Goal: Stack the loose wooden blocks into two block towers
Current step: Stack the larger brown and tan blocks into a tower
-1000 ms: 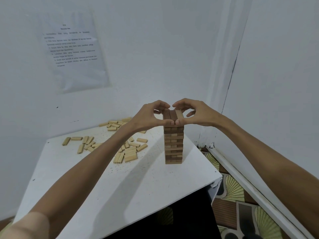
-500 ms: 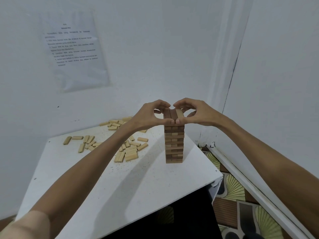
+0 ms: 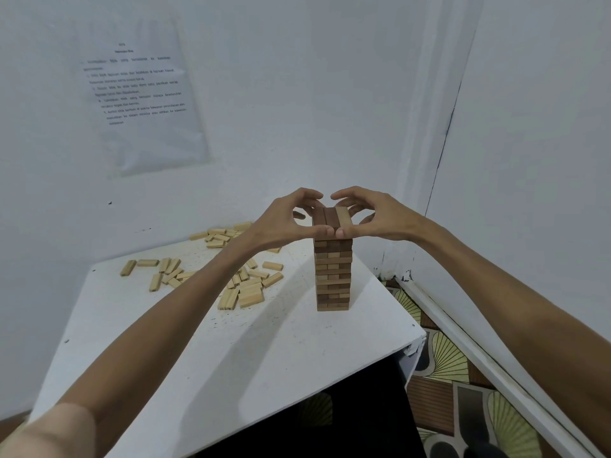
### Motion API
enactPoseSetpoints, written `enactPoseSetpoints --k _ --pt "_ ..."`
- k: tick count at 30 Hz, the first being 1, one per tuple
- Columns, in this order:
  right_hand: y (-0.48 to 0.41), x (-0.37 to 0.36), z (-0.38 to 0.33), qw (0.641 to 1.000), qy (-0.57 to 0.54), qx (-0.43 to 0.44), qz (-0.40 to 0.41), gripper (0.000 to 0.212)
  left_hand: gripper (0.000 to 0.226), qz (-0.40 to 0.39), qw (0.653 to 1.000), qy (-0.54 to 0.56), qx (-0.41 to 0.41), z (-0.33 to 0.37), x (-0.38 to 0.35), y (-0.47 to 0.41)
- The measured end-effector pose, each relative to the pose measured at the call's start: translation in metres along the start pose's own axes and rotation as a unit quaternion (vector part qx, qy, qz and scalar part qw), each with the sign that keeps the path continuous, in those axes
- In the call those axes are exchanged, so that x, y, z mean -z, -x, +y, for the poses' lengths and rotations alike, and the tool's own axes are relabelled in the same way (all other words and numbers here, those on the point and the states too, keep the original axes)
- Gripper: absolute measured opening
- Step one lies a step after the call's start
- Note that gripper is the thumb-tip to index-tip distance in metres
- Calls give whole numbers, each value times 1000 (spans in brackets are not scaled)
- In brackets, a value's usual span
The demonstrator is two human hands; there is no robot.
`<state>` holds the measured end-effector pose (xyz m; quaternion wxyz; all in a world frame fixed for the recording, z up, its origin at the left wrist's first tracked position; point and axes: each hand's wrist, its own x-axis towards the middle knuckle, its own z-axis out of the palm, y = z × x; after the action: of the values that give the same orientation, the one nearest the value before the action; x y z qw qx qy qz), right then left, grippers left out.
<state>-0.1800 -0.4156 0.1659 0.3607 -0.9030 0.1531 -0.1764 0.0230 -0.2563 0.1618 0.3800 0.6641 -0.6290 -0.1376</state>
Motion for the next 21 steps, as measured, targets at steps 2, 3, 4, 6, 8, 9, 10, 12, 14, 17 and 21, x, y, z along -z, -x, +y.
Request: enactPoseSetpoints --k 2,3,4,6,8,9,10,12,14,17,21 --pt "2 1 3 1000 -3 -14 -14 95 98 -6 1000 13 11 -1 -1 2" --pt "3 1 5 1000 -3 -19 -20 99 103 -10 1000 19 19 -2 -1 4" --pt "4 2 6 999 -5 -23 -26 101 108 -16 999 23 26 -4 -2 5" --pt "6 3 9 999 -13 -29 -32 98 112 -28 999 28 37 -8 -4 6" --pt "6 3 10 999 -15 -32 -38 92 108 -33 998 29 46 -10 -6 7" --pt "5 2 10 999 -13 -33 -40 90 107 -32 998 28 48 -11 -7 6" --pt "5 1 11 999 -13 -33 -39 89 106 -30 998 27 48 -12 -8 6" --pt "4 0 12 999 -14 -31 -36 89 105 -26 998 26 46 -14 -9 4" --pt "3 0 12 999 -14 -30 -34 89 104 -25 998 23 44 -17 -9 3" --pt "3 0 13 999 -10 -28 -32 85 102 -26 998 23 43 -18 -9 1" --pt "3 -2 12 999 -4 -27 -26 83 101 -28 998 30 47 -20 -9 0"
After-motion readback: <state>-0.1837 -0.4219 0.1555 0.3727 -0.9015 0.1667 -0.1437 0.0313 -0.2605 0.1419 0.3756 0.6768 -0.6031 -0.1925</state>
